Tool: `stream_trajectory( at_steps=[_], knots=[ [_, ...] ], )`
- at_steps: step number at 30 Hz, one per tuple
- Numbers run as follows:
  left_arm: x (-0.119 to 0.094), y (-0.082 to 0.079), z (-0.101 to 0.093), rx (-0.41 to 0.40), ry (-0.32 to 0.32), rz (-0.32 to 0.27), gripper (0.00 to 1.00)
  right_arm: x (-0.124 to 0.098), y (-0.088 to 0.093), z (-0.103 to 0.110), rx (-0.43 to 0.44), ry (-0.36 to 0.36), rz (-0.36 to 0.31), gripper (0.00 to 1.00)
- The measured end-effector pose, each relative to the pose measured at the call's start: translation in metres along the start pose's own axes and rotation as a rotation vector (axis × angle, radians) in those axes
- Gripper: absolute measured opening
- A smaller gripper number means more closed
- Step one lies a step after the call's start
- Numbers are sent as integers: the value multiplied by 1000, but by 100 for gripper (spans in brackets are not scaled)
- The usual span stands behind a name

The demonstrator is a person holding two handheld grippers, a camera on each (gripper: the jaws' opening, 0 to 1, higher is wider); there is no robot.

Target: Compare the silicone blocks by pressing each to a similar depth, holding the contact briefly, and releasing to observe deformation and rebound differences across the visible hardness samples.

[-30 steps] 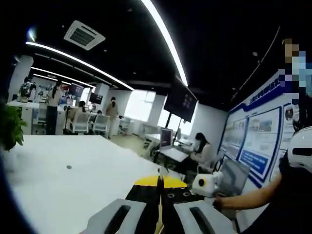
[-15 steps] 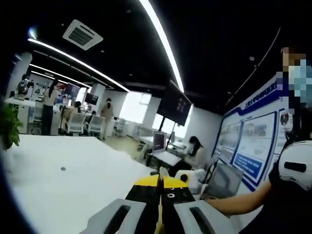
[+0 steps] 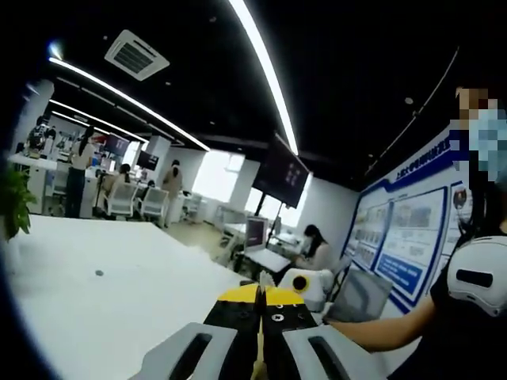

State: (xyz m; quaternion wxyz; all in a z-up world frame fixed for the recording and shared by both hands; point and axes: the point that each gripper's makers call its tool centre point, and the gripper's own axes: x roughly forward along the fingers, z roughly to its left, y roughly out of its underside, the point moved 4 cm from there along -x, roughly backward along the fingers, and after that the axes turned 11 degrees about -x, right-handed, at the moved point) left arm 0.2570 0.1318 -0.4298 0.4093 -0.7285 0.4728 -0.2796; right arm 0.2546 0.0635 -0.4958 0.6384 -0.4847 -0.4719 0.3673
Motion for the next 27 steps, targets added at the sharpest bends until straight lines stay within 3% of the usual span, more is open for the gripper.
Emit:
stream_trajectory(
  at_steps=[5,16,27],
  knots=[
    [-2,-4,3,-19,6,-22,0,2,-5,-1,-43,10,15,34],
    [-15,-6,5,-43,19,-95,0,9,-13,8,-91,-4,115,24],
    [-26,-3,0,58,28,-105,0,12,-20,18,-85,-16,269,16]
  ],
)
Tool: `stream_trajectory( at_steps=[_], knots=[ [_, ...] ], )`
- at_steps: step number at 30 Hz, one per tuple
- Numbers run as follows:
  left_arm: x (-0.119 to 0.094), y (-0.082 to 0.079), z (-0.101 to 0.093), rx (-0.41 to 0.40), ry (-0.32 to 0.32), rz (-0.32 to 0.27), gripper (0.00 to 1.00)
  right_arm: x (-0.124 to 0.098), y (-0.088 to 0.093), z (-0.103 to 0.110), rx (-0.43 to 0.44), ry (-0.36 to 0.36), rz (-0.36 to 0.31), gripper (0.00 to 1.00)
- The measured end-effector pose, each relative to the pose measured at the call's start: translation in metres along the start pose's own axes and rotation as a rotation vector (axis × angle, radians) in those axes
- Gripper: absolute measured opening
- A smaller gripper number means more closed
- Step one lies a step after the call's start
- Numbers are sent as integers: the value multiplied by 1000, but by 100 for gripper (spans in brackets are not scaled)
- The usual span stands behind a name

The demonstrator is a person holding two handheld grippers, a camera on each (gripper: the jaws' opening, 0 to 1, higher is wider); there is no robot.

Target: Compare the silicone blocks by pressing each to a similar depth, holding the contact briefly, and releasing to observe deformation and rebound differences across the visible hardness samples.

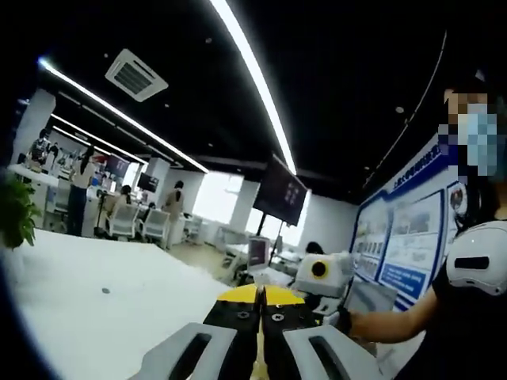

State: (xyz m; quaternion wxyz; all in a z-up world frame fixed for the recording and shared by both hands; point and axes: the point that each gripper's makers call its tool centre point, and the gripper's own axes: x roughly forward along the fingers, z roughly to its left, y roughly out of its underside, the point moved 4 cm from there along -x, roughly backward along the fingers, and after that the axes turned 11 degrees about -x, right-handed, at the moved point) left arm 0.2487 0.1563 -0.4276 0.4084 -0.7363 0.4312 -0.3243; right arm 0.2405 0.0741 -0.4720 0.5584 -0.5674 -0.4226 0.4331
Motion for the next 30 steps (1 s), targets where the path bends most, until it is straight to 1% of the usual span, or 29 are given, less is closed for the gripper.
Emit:
stream_trajectory(
  at_steps=[4,6,12,15,20,25,30],
  knots=[
    [-4,0,0,-1,4,-4,0,2,-2,3,-9,-5,32,13],
    [-5,1,1,7,4,-3,0,3,-1,5,4,-4,50,11],
    [-10,3,-2,33,15,2,0,3,-3,11,-47,-18,90,6],
    [-10,4,-4,48,20,9,0,2,-3,13,-35,-25,111,5],
    [-8,5,-7,66,18,28,0,-1,-2,14,-30,-34,125,3],
    [-10,4,-10,74,21,22,0,-2,-5,17,-41,-42,130,3],
    [-12,3,-13,92,18,21,0,-2,-7,18,-28,-55,123,3]
  ],
)
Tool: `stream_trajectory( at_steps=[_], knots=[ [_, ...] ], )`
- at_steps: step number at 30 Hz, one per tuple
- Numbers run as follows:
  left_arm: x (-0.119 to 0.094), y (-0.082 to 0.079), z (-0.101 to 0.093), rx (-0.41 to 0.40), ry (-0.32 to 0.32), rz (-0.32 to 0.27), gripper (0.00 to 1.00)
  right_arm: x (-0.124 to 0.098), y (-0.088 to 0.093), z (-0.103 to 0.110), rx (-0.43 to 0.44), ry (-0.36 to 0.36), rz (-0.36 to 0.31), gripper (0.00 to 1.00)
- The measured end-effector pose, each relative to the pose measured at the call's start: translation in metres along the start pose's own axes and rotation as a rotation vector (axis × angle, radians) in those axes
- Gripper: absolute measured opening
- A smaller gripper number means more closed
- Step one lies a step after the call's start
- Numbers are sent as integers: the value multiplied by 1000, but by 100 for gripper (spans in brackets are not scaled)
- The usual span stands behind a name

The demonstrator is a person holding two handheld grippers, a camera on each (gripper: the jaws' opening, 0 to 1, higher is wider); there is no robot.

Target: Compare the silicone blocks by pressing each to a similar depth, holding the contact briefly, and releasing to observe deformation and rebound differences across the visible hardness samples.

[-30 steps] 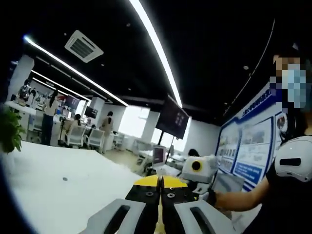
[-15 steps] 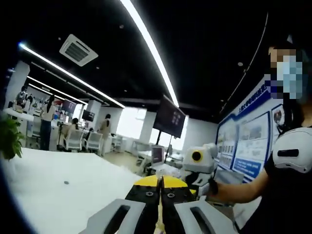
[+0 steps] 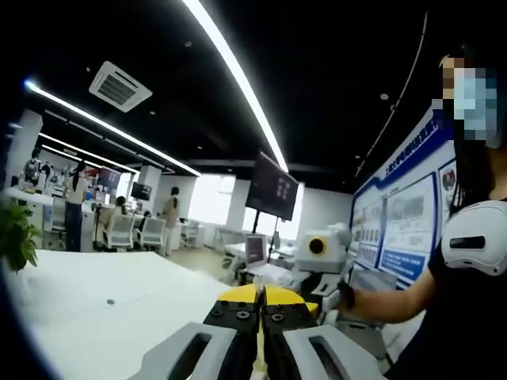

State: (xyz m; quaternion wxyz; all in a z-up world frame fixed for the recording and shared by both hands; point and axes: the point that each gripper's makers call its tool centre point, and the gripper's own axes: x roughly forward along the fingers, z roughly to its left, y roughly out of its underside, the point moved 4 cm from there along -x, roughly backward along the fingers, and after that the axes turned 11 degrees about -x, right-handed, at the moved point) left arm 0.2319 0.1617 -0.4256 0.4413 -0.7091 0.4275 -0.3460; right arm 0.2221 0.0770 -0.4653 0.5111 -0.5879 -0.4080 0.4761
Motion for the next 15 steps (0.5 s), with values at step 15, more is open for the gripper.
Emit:
stream_trajectory(
  at_steps=[15],
  knots=[
    [0,8,-1,-50,-6,4,0,-4,7,5,47,-19,18,3]
  ],
)
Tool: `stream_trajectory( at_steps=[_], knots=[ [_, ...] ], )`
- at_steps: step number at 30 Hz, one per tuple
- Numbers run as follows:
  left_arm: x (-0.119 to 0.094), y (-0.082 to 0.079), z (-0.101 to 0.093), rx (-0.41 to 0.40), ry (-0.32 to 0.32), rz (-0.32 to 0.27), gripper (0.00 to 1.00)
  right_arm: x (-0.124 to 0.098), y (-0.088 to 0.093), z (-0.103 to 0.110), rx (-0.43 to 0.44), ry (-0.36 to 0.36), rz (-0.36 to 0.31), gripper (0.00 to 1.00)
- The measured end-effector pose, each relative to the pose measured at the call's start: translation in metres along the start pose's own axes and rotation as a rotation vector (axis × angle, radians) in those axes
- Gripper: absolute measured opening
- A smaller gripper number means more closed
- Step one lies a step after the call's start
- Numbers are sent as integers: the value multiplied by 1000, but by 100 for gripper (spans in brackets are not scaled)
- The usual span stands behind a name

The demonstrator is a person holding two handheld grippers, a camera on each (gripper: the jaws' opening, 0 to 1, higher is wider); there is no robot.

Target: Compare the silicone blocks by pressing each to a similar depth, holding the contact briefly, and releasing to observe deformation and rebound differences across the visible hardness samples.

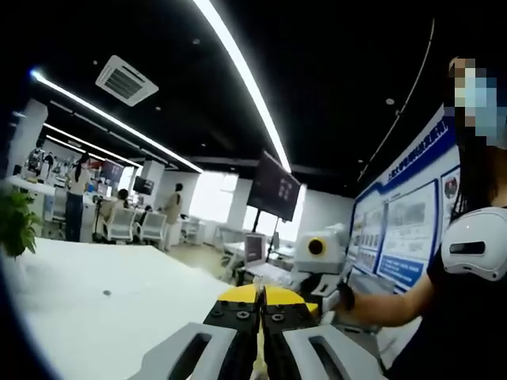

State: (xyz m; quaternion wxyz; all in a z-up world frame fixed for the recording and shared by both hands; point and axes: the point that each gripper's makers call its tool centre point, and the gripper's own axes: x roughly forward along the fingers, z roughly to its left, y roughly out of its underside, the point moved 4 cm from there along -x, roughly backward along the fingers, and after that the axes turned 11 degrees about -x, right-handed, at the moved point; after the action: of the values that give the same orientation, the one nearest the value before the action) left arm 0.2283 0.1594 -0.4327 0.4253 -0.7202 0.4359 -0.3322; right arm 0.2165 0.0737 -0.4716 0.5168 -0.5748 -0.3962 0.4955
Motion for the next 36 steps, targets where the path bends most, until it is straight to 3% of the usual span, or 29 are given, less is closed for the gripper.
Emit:
stream_trajectory(
  at_steps=[3,7,21,26,36],
  knots=[
    [-1,2,-2,19,-3,-2,0,-1,0,1,3,-7,9,3],
    [-5,2,1,-16,10,-26,0,1,-1,3,-7,-9,20,3],
    [-5,3,3,-3,4,-23,0,5,1,0,11,-6,31,2],
    [-3,3,4,31,-6,-30,0,6,2,-3,29,-1,23,2],
    [0,5,6,-7,-14,-14,0,3,6,-3,45,-6,13,2]
  ],
)
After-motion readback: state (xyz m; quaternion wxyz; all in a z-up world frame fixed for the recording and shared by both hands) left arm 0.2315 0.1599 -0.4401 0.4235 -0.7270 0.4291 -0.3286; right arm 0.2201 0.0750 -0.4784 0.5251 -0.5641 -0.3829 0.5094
